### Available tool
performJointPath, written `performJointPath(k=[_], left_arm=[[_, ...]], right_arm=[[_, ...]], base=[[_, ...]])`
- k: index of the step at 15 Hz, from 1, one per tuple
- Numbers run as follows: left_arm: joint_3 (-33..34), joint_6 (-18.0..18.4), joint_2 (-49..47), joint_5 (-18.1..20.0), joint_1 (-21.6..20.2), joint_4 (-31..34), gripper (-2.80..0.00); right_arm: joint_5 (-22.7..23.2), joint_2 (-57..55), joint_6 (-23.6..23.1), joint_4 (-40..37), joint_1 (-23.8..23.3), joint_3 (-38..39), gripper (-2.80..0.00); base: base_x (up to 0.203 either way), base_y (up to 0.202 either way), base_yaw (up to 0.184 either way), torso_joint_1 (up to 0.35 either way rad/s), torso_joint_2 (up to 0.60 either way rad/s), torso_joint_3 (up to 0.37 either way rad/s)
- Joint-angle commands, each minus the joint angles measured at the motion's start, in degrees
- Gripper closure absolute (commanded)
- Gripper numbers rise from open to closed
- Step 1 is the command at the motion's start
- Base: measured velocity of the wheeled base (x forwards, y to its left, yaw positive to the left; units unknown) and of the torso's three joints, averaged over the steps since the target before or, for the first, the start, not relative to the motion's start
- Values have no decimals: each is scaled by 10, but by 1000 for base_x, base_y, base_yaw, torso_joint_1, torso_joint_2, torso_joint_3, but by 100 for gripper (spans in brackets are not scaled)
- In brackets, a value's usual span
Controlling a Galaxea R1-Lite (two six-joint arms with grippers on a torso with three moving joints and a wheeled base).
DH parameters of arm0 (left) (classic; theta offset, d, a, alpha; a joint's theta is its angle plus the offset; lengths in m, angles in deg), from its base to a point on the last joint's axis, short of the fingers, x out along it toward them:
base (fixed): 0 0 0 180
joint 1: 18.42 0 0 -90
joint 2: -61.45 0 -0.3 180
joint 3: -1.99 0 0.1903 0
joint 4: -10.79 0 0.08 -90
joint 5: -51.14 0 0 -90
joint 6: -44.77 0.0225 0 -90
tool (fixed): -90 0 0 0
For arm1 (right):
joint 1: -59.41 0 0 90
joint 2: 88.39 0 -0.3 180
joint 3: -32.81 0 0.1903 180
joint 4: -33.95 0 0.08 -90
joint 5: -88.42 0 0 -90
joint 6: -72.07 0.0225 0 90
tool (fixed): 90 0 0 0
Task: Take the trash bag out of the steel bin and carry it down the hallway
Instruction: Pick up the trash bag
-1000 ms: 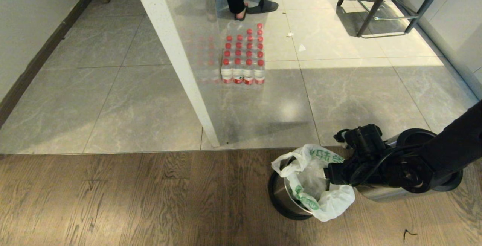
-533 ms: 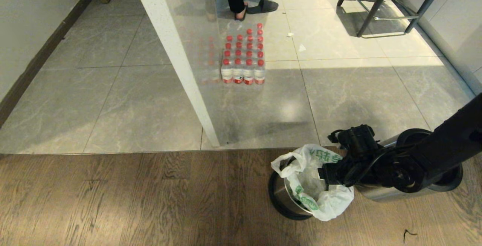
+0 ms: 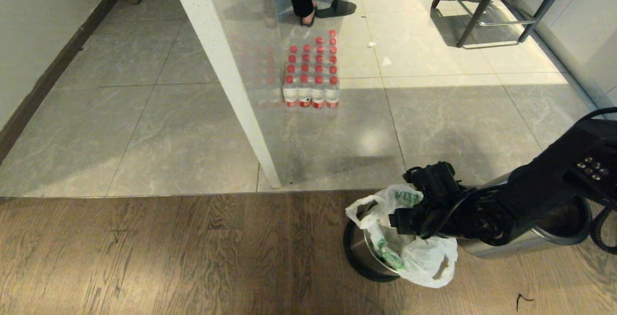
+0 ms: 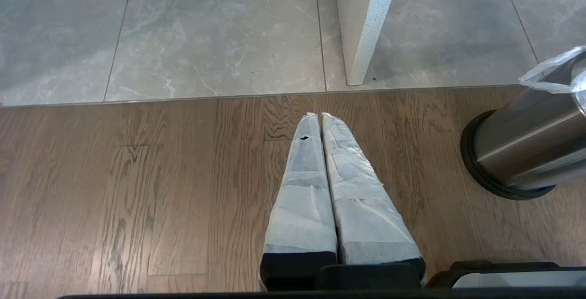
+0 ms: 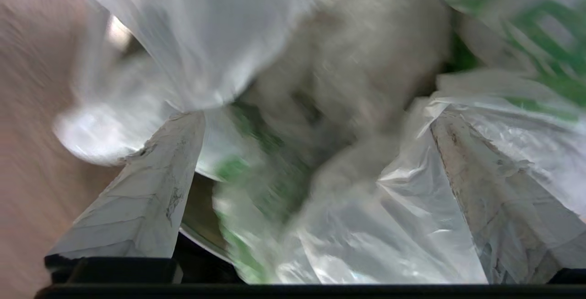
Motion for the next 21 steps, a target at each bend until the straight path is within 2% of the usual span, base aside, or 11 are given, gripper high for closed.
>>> performJointPath(k=[1, 9, 11, 14, 16, 19, 21], left_arm=[[0, -1, 0, 0, 0, 0, 0], [0, -1, 0, 0, 0, 0, 0], [0, -1, 0, 0, 0, 0, 0], [0, -1, 0, 0, 0, 0, 0], [0, -1, 0, 0, 0, 0, 0], [0, -1, 0, 0, 0, 0, 0], [0, 0, 0, 0, 0, 0, 0]], right_arm=[[-1, -20, 18, 1, 10, -24, -280], [-4, -55, 67, 23, 39, -135, -280], [-7, -54, 65, 24, 40, -131, -280], [-37, -41, 76, 18, 40, -115, -280], [-37, -18, 77, 14, 40, -114, -280], [-42, 18, 75, -39, 39, -88, -280], [-47, 41, 73, -44, 39, -84, -280]], base=[[0, 0, 0, 0, 0, 0], [0, 0, 0, 0, 0, 0], [0, 0, 0, 0, 0, 0], [0, 0, 0, 0, 0, 0], [0, 0, 0, 0, 0, 0], [0, 0, 0, 0, 0, 0], [0, 0, 0, 0, 0, 0]])
